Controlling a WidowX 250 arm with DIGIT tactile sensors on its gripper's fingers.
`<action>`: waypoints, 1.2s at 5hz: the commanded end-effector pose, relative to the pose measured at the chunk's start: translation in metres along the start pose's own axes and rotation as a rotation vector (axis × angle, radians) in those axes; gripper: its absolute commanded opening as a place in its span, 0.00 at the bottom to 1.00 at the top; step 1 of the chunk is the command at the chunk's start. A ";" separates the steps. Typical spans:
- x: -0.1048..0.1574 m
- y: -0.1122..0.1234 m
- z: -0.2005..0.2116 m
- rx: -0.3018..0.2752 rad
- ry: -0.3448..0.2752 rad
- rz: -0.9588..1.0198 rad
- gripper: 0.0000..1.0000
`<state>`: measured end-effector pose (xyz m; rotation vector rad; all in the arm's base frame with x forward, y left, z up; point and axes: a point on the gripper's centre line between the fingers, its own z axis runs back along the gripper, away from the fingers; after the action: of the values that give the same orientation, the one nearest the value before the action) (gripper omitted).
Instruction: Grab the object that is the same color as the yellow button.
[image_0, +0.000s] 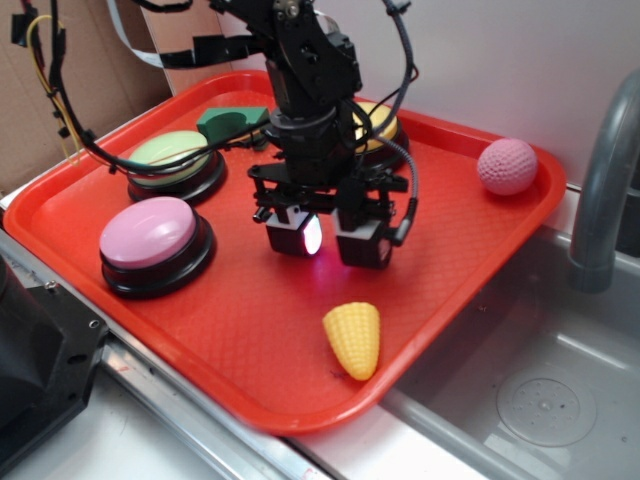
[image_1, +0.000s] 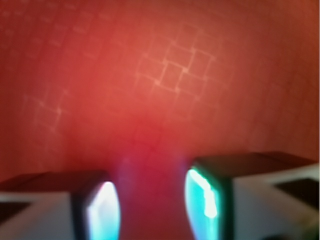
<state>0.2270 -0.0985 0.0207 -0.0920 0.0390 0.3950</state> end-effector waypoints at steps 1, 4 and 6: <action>0.002 0.000 0.085 -0.081 -0.067 -0.312 1.00; -0.055 -0.009 0.099 -0.041 -0.069 -0.594 1.00; -0.079 -0.017 0.086 0.017 -0.143 -0.094 1.00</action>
<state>0.1525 -0.1334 0.1074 -0.0264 -0.0870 0.2912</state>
